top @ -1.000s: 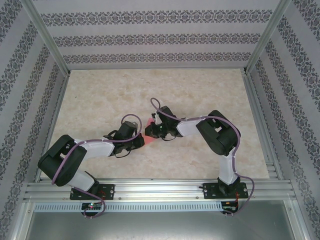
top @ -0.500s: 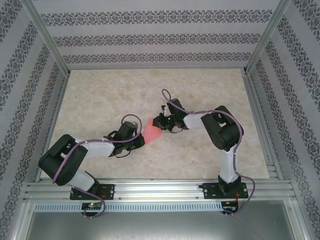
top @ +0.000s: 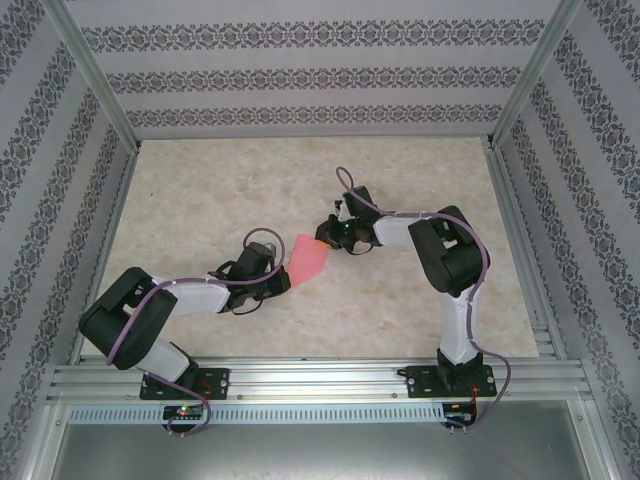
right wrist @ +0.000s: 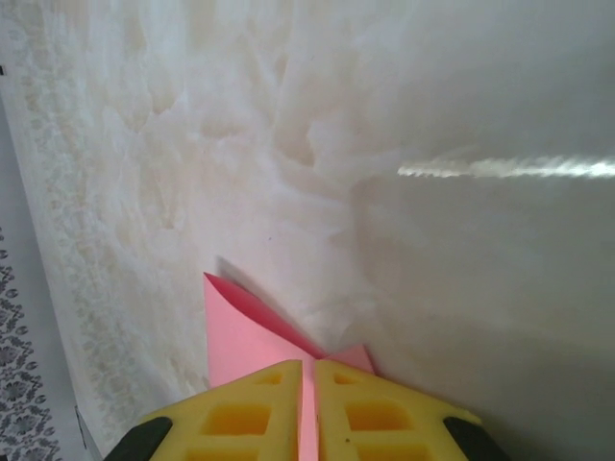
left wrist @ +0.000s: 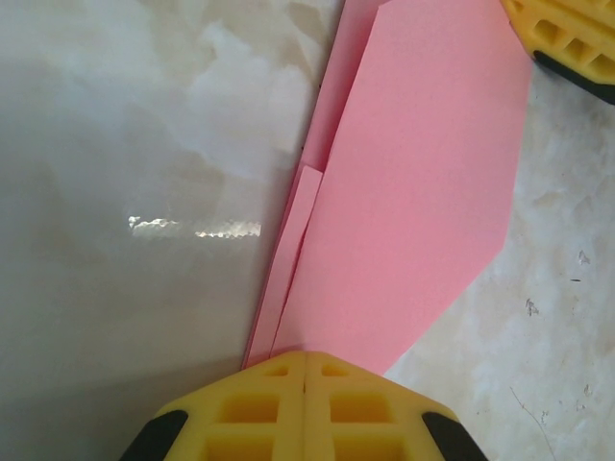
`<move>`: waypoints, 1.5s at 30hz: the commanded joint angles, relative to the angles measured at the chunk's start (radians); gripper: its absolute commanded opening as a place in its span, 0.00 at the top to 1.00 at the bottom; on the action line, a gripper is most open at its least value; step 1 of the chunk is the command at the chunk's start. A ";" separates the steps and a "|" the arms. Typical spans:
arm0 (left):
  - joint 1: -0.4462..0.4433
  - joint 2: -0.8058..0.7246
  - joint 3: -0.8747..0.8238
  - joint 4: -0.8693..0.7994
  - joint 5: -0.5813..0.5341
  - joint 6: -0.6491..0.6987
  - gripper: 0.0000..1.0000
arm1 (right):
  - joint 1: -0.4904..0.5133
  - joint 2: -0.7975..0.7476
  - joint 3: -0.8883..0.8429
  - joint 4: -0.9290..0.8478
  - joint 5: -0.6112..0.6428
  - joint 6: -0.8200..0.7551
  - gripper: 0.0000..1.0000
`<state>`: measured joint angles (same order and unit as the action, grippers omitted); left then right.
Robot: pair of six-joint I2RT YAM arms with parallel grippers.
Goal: Fold a paper plane with a square sheet of paper (pick it up from the middle)
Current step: Fourth fold the wing at the center of the table.
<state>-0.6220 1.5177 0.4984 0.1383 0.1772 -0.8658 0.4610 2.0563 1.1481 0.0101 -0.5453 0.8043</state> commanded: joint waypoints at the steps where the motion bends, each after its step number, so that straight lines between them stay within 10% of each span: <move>1: 0.011 0.071 -0.061 -0.243 -0.035 0.028 1.00 | -0.072 0.016 0.035 -0.060 0.136 -0.057 0.86; 15: 0.011 0.073 -0.045 -0.246 -0.026 0.031 1.00 | 0.034 -0.194 0.000 -0.090 0.061 -0.069 0.85; 45: 0.030 0.004 0.304 -0.337 0.151 0.093 0.90 | 0.138 -0.004 -0.119 -0.001 0.107 -0.022 0.90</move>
<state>-0.6083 1.4673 0.7643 -0.2020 0.2630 -0.7975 0.6052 2.0037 1.0573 0.0616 -0.4881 0.8097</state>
